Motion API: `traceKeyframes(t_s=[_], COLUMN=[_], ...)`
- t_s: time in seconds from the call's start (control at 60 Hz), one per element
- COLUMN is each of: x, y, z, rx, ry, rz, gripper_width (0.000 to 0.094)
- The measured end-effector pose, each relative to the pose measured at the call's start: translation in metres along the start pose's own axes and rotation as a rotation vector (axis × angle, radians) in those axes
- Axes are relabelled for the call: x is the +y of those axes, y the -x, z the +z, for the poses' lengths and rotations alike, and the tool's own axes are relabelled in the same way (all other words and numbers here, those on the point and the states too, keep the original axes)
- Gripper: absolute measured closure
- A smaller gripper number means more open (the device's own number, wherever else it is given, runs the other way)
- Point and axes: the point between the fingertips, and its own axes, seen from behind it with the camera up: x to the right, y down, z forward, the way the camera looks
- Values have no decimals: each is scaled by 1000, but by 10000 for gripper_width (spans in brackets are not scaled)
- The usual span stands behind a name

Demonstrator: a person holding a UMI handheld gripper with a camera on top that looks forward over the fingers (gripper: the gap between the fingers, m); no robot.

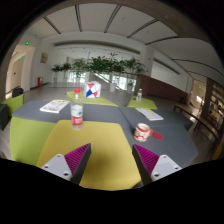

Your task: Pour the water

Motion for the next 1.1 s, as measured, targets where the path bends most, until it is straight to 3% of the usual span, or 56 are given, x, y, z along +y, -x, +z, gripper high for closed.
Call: traceKeyframes(t_s=[0.233,0.617,0.717,0.783,0.867,0.967,1.1], x=[-42,-85,-89,-94,-97,-97,-106], y=[129,194,205,208,205,203,203], z=[96,271,288,297,298,297,281], rx=[-142,-162,-182,-182,-183,-183,-233], ry=[-71,-162,-170,-186,-200,-215,-234], rz=[25,68,71,64,75,83,102], gripper_width=[84,141,225,405,452,583,587])
